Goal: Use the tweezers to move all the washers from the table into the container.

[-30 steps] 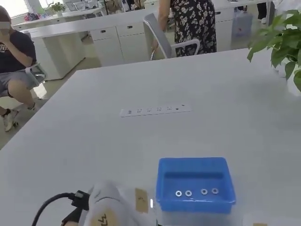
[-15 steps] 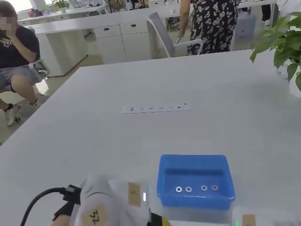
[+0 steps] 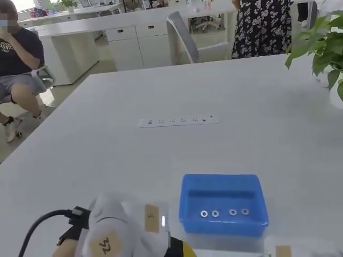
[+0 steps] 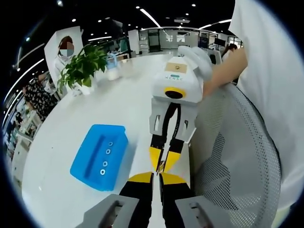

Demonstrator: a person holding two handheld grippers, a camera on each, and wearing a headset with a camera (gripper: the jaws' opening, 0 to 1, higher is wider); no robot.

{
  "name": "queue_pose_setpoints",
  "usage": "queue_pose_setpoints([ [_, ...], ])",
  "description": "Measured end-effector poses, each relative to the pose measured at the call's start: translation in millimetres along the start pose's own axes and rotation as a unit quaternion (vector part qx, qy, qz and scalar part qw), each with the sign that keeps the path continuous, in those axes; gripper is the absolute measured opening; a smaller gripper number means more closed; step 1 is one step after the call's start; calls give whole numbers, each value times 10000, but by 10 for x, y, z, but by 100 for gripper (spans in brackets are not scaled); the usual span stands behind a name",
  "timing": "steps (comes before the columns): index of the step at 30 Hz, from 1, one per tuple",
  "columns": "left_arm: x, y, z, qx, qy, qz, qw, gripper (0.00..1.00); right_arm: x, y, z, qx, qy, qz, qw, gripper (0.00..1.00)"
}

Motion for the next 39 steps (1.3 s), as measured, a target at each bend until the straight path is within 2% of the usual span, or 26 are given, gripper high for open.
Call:
queue_pose_setpoints([
  [4,-11,-24,17,154,-154,-86,9997,0,-1,-8,-4,-3,-23,4,10000,4],
  [8,17,-47,-24,217,-200,-46,9996,0,-16,-6,-9,-4,-68,-42,10000,6],
  [11,43,-48,-95,303,-130,-40,9994,0,-22,23,15,-245,-293,-27,9993,11],
  [14,55,-57,-206,415,-5,-72,9991,0,-57,117,20,-440,-428,-118,9980,17],
  [17,60,-100,-333,580,147,-123,9981,0,-18,257,-5,-551,-636,20,9965,22],
  [20,55,-187,-417,640,247,-188,9975,0,16,448,-38,-636,-837,-178,9943,25],
  [22,51,-257,-455,702,278,-230,9969,0,35,597,-104,-533,-954,-382,9933,29],
  [25,54,-333,-483,770,277,-297,9962,0,58,793,-189,-220,-895,-616,9938,32],
  [27,77,-402,-492,820,285,-318,9957,0,69,887,-217,-13,-800,-703,9943,34],
  [31,136,-494,-497,941,293,-315,9946,0,104,964,-241,181,-711,-754,9945,40],
  [33,162,-541,-498,1010,246,-317,9941,0,110,981,-247,227,-717,-814,9938,41],
  [39,195,-664,-512,1339,98,-356,9903,0,167,1051,-253,93,-870,-980,9913,42],
])
Point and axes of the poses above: the centre of the closed fingertips' face, and the gripper's own axes: y roughly backward along the fingers, x roughly to its left, z roughly out of its top, the point moved 9 cm from there along y, roughly backward along the fingers, and after that the axes turned 6 degrees about z, right-handed, at the moved point
